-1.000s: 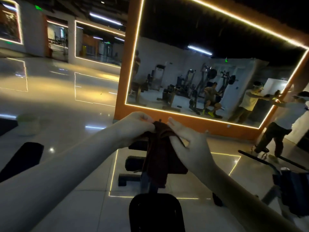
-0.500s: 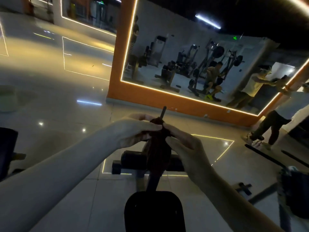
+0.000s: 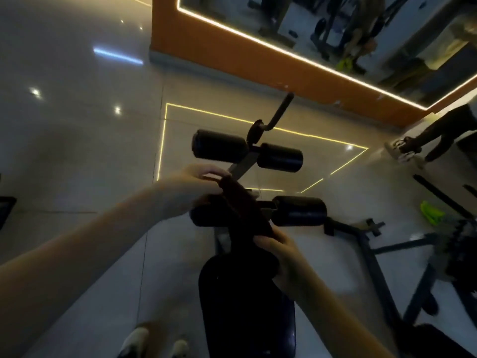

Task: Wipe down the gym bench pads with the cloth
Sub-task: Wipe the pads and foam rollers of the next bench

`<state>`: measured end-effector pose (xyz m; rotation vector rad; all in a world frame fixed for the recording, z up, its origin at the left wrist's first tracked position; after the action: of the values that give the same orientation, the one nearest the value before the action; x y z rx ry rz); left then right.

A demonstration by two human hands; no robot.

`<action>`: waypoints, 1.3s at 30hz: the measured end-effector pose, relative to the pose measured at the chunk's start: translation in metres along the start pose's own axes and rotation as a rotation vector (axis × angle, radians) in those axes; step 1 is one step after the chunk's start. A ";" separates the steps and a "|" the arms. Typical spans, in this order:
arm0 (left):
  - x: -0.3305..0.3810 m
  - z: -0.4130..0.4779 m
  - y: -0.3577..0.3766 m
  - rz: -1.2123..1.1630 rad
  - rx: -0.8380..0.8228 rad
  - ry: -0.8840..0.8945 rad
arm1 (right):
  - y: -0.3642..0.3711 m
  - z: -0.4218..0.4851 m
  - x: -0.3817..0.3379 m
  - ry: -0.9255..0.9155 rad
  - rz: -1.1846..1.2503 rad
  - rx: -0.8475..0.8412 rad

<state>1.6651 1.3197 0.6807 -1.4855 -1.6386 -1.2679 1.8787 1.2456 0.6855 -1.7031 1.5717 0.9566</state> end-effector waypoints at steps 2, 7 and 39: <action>-0.031 0.017 -0.002 0.085 -0.012 -0.004 | -0.006 0.025 0.024 0.051 -0.022 0.013; -0.122 0.066 -0.004 0.348 0.128 -0.022 | -0.037 0.089 0.093 0.138 -0.231 0.167; -0.209 0.186 -0.049 0.780 0.112 0.549 | 0.063 0.269 0.099 -1.034 -1.114 0.386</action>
<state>1.6930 1.4071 0.4120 -1.3364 -0.6524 -0.9767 1.7929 1.4102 0.4582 -1.1460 0.0335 0.6395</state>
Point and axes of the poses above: each hand's wrist, its own z-axis towards the middle knuckle, its own y-axis out of the palm, x = y × z, the point moved 5 cm from there along z, towards the middle knuckle, and after that the axes turned 10 degrees about x, right-handed, at the moved point
